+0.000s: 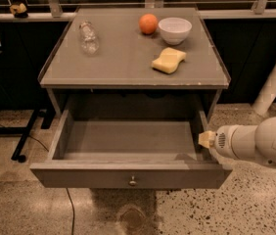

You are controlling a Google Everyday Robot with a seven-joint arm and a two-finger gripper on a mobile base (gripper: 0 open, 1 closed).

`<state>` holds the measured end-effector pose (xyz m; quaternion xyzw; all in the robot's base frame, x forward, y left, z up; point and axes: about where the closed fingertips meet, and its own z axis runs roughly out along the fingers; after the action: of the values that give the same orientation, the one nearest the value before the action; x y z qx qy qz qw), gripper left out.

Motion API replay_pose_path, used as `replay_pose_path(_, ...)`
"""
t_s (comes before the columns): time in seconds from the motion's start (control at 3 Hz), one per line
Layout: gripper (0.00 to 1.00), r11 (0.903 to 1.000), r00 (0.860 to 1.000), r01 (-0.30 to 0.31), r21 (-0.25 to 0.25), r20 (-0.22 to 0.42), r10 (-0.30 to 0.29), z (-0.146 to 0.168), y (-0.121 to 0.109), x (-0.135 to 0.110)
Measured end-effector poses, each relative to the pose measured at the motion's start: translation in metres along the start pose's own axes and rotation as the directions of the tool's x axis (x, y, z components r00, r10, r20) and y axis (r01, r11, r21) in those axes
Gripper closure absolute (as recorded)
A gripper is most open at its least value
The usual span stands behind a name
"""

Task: Open top drawer

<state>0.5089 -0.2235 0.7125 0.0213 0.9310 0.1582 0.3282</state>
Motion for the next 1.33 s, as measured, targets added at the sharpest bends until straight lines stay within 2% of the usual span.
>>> replay_pose_path(0.33,0.81,1.0,1.0,-0.001,0.0,0.003,0.001,-0.0008,-0.0001,-0.0006)
replay_pose_path(1.33,0.12,1.0,1.0,-0.001,0.0,0.003,0.001,-0.0008,-0.0001,-0.0006)
